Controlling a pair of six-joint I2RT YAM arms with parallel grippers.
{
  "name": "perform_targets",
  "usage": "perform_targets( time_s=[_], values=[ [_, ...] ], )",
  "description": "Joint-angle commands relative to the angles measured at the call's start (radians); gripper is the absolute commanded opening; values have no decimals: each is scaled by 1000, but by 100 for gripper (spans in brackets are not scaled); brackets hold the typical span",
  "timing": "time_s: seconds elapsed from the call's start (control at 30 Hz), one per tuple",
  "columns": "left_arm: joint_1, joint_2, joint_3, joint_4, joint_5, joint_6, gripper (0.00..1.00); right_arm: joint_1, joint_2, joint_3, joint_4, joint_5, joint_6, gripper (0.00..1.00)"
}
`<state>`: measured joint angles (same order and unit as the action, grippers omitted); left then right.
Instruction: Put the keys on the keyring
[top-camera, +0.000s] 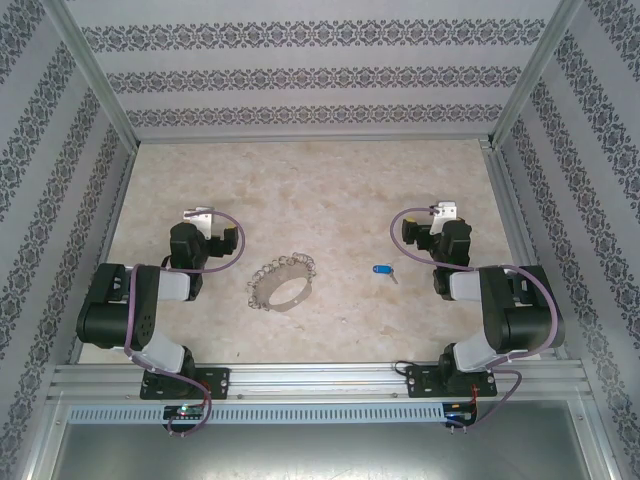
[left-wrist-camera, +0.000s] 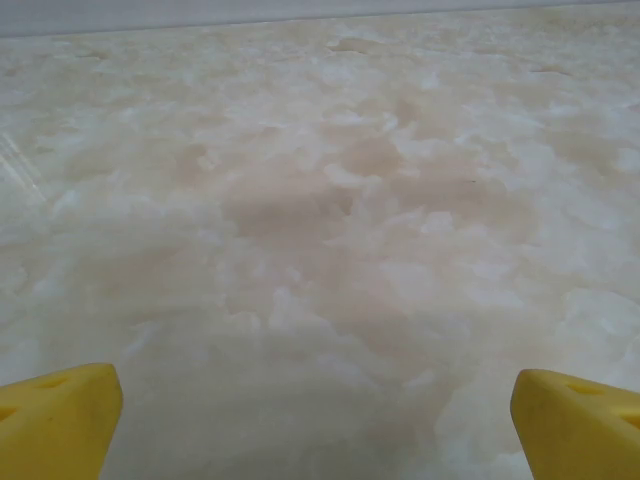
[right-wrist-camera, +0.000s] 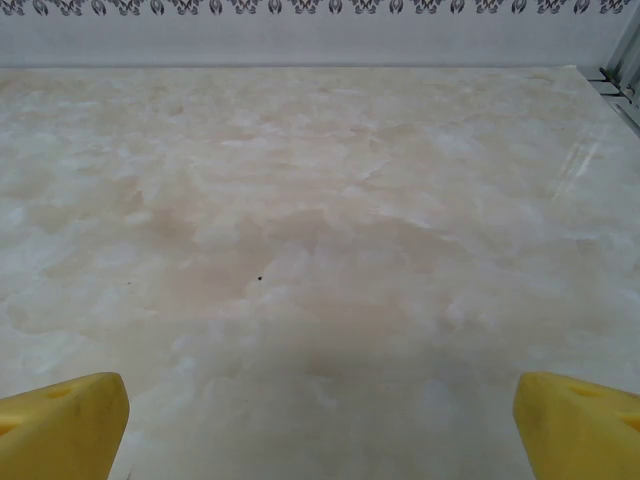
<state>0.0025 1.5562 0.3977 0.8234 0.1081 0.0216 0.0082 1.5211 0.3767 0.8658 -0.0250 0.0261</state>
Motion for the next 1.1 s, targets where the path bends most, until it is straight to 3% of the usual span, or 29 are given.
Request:
perform_targets(
  time_s=[0.0,0.9,1.07],
  values=[
    [14,5,18,5,-9,-13,100,-8,-7,8,36,-18,-2,98],
    [14,0,27,-12,-25,-17,100,-25,-13,3,48,-34,17,98],
    [7,-106,116,-253,-26,-11,98,-25,-156,18,-99,-5,29,98]
  ],
)
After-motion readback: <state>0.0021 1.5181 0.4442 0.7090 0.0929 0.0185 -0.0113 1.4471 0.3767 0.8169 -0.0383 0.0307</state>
